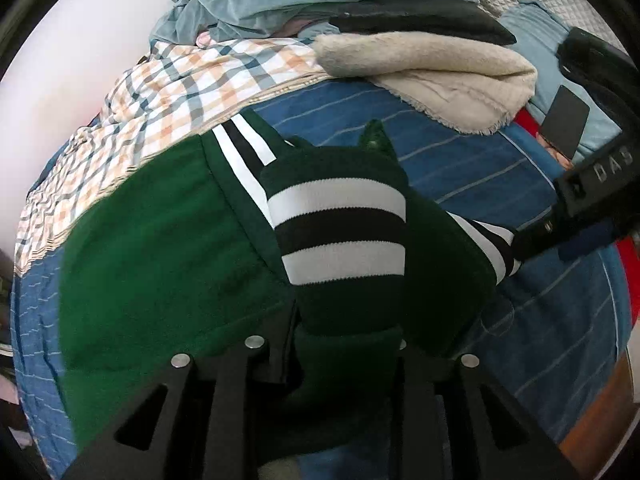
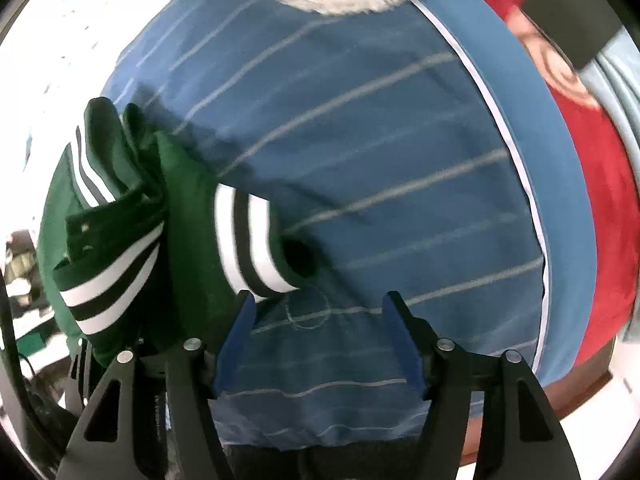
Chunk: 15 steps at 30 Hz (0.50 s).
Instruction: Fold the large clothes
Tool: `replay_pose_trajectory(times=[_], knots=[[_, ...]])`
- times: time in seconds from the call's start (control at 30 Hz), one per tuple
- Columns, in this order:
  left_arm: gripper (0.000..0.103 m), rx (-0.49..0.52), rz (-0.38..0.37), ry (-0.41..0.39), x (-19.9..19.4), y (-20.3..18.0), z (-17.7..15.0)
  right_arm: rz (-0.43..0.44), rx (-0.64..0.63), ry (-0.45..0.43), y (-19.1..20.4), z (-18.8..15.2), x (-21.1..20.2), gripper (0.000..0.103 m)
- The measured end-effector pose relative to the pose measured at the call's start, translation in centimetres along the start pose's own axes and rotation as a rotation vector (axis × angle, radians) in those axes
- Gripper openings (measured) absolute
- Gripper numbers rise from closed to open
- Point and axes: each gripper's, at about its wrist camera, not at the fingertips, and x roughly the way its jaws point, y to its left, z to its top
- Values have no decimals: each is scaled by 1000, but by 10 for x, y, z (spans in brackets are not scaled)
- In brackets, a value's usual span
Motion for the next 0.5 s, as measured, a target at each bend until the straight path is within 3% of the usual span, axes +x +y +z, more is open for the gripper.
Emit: replay_pose_trajectory(times=[0.03,0.1,0.13,0.17,0.37,0.5], knots=[[31,-3,-8,1,0,3,-1,-1,-20,-2,3,2,-2,76],[63,-36,-64,11,-6,12,-1,4,-79,-8,15,6,-11,76],[95,-62,-79,13,-11,17,-2,14,-101,-7,23,13,-15,76],[102,-84,-82,9,-13,23,-4,31,-122,-8,30,16,-19,76],[102,-278,-99,41,-40,64,-21,195,-181,11,70,26,-26,77],[102,-453,-8,31,-66,114,-43,300,-226,74,92,21,0,81]])
